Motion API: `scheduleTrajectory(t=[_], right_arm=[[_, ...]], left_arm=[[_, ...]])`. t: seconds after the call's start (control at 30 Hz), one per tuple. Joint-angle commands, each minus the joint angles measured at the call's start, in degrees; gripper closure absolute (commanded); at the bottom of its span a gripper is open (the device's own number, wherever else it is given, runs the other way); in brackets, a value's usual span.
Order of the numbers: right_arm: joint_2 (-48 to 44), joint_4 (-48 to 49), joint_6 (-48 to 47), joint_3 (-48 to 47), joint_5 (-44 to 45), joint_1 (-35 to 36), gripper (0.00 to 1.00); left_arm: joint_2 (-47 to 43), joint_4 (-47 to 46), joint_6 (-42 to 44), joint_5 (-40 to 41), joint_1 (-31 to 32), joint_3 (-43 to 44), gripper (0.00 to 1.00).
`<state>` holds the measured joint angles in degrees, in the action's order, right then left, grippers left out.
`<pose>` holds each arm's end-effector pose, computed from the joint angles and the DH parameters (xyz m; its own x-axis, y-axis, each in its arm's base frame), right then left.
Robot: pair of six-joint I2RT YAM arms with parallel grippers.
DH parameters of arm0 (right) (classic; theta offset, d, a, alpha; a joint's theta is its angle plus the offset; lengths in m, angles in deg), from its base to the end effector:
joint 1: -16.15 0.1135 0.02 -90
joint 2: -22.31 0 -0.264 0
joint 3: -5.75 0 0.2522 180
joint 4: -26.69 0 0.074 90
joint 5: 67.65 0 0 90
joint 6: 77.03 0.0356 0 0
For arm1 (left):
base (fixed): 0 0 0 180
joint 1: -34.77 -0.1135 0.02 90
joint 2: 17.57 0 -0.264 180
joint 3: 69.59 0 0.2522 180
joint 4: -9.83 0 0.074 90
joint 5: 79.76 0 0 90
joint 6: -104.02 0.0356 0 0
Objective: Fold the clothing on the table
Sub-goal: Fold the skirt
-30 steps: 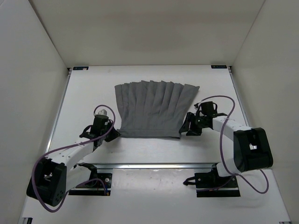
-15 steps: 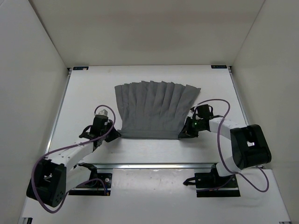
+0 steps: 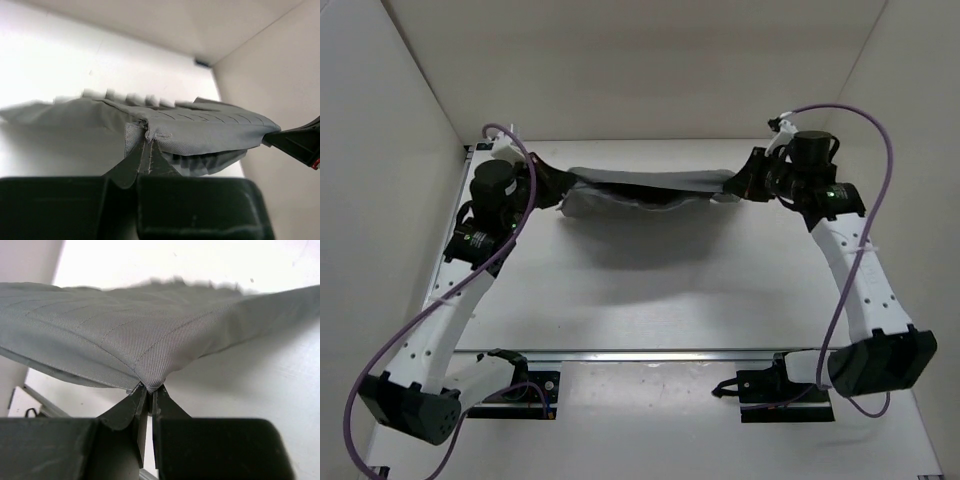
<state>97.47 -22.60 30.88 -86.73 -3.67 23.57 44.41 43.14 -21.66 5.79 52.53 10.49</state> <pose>0.2787 0.0520 0.3877 -0.6488 0.1942 -0.7358 -0.3001 0.8232 0.4819 0.2290 -0.0763 0.3962 -0.4219 -0.4755 -0.7720 0.1592 0.7994 -0.5794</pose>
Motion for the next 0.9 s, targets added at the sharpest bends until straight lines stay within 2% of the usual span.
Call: scheduleTrajectory(t=[0.0, 0.2, 0.47, 0.57, 0.67, 0.77, 0.87], right_arm=[[-4.9, -6.5, -2.0, -4.9, -1.1, -1.5, 1.00], [-11.2, -8.1, -1.7, -8.4, -5.3, -0.7, 1.00], [-13.2, -5.2, 2.6, -6.5, -12.6, -1.2, 1.00], [-10.1, -5.5, 2.0, -7.2, -11.4, -0.4, 1.00], [-3.0, -6.0, -0.6, -11.6, -11.1, -0.1, 1.00], [3.4, -6.2, -2.6, -18.7, -10.3, -0.6, 1.00], [7.2, -8.2, -3.9, -27.6, -8.0, -0.6, 1.00]], left_arm=[[-4.4, 5.1, 2.1, 2.6, 0.3, 4.3, 1.00], [-10.5, 7.3, 0.6, 1.8, 1.3, 8.2, 1.00], [-11.5, 9.4, -1.8, 0.0, 0.3, 9.0, 1.00], [-7.9, 9.6, -1.1, -1.7, -0.4, 9.6, 1.00], [-3.6, 7.0, -0.2, -3.4, -0.9, 9.3, 1.00], [1.4, 6.6, 2.2, -2.5, -1.2, 13.6, 1.00], [7.6, 9.6, 4.4, -5.0, -2.6, 23.9, 1.00]])
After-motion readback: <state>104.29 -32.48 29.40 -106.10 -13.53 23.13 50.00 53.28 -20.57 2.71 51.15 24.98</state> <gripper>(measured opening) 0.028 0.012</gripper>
